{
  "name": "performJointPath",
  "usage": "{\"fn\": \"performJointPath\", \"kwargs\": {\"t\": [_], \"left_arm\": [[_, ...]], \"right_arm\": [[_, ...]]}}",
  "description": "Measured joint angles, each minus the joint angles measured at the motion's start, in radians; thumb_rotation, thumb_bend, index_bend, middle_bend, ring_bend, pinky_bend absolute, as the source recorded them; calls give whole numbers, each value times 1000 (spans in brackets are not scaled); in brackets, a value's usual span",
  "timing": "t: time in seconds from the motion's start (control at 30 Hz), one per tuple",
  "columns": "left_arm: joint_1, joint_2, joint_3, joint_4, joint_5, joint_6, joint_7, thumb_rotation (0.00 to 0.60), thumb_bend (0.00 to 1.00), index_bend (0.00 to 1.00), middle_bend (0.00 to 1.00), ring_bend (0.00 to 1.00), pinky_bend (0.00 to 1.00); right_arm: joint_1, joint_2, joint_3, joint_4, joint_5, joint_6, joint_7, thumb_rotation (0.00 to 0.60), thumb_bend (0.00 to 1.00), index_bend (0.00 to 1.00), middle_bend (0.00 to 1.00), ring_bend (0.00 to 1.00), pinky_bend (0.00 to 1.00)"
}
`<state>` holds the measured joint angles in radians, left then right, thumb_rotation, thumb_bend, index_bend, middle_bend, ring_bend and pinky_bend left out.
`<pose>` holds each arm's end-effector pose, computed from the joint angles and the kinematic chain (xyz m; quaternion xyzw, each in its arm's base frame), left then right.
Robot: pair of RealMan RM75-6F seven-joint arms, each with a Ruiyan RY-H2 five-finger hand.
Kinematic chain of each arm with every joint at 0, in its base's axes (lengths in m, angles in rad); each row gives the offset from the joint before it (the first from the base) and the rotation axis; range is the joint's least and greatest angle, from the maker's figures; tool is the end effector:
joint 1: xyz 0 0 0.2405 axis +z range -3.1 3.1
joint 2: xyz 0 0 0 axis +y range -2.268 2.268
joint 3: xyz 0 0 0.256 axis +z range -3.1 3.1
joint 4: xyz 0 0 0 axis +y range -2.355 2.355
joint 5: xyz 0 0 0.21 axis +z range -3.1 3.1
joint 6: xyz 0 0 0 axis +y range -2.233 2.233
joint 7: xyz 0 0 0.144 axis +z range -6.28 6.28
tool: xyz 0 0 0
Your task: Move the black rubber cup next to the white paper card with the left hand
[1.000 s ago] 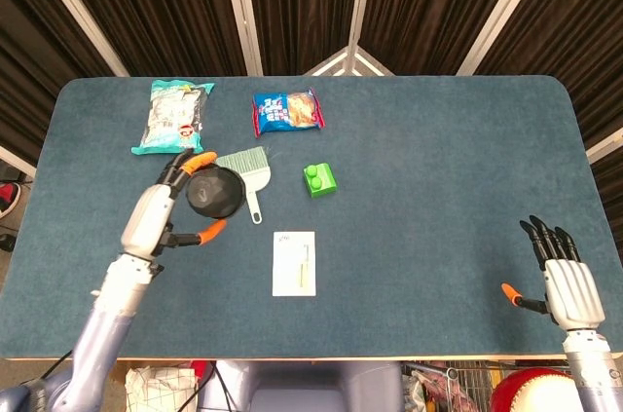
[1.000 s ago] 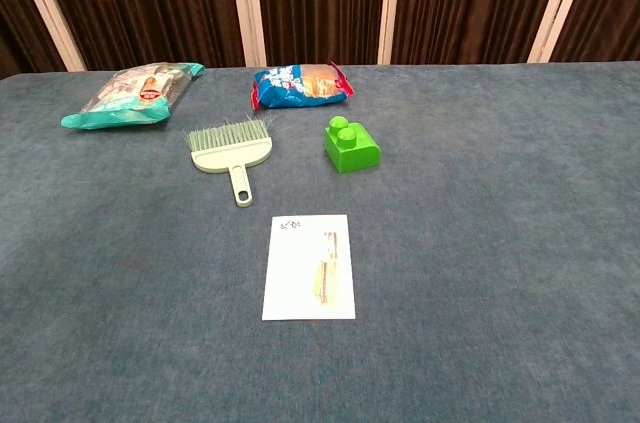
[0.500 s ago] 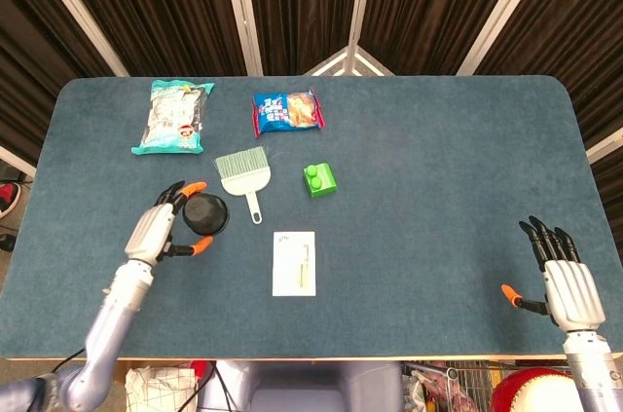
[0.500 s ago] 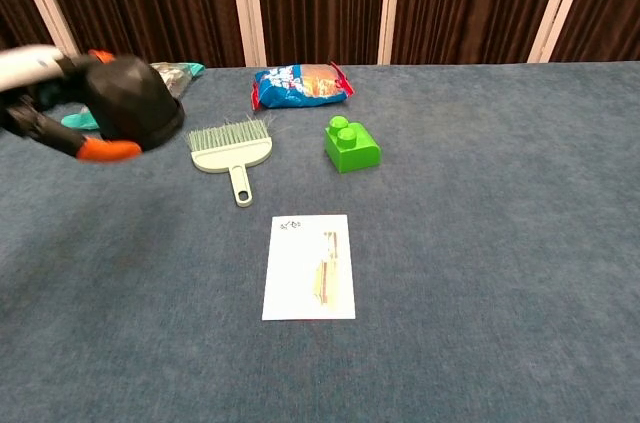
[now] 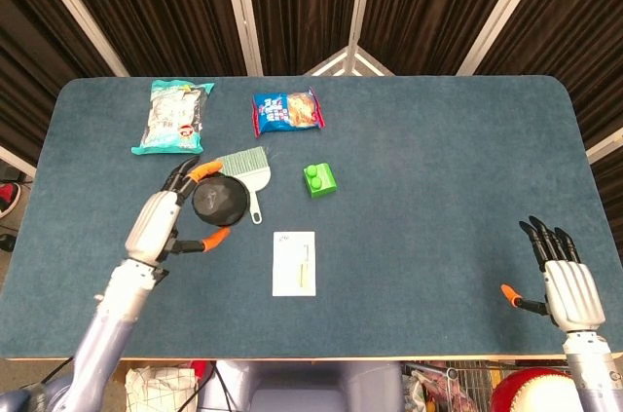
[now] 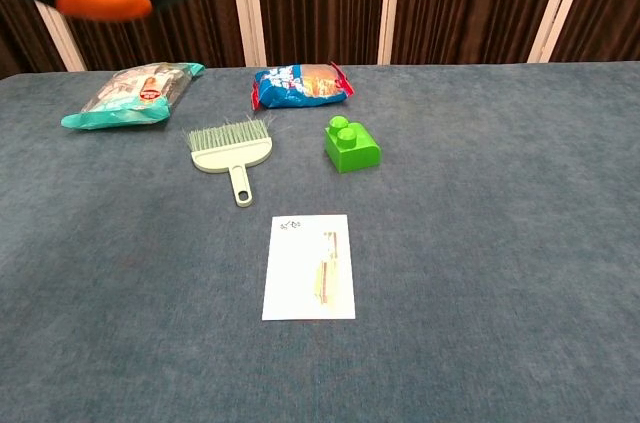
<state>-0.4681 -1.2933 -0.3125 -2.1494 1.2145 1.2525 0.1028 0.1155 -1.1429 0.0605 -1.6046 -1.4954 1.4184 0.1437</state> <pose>-0.0921 0.2658 0.1020 -0.5429 -0.5118 -0.5872 0.3139 -0.3080 -0.1925 0.1450 0.5760 -0.4436 0.4259 0.5385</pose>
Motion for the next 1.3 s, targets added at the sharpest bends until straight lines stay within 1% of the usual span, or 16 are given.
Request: {"fn": "performJointPath", "kwargs": {"t": [0.07,0.13,0.23,0.37,0.5,0.63,0.73,1.0,1.13,1.27,1.3], "left_arm": [[4,15,16,-10,-8,-5,5,600,598,166,343,0,0],[4,3,30,20,-30,-22,4,600,598,166,341,0,0],[-4,-40,52,128,-83,-67,-6,600,598,166,341,0,0],[-26,-123,74,318,-153,-135,-19,600,598,166,341,0,0],[-55,-200,89,424,-197,-180,-24,600,598,166,340,0,0],[-60,-210,96,436,-206,-187,-20,600,598,166,339,0,0],[-60,-228,110,476,-214,-196,-21,600,598,166,337,0,0],[-54,-324,153,668,-223,-246,-62,600,598,166,329,0,0],[-47,-371,164,740,-203,-257,-111,600,599,166,324,0,0],[-40,-389,164,763,-168,-245,-140,600,599,166,307,0,0],[-38,-391,163,765,-161,-240,-143,600,599,166,287,0,0]], "right_arm": [[-2,2,-2,-3,-3,5,0,600,222,79,35,106,36],[-5,2,-3,-3,-5,10,1,600,222,79,35,106,36],[-7,0,-3,1,-3,11,4,600,222,79,35,106,36],[-6,-5,-3,11,1,5,5,600,223,79,35,106,36],[-6,-7,-5,11,0,5,1,600,222,79,36,106,36],[-1,-3,1,8,4,-1,3,600,222,79,35,107,36],[3,-2,1,8,5,-8,2,600,223,79,35,106,36],[8,-10,-2,10,12,-24,-9,600,222,79,35,106,36],[12,-14,-2,12,15,-33,-13,600,223,79,35,106,36],[15,-18,-4,15,16,-40,-16,600,222,79,36,106,36],[15,-19,-4,16,16,-40,-16,600,222,79,35,106,36]]}}
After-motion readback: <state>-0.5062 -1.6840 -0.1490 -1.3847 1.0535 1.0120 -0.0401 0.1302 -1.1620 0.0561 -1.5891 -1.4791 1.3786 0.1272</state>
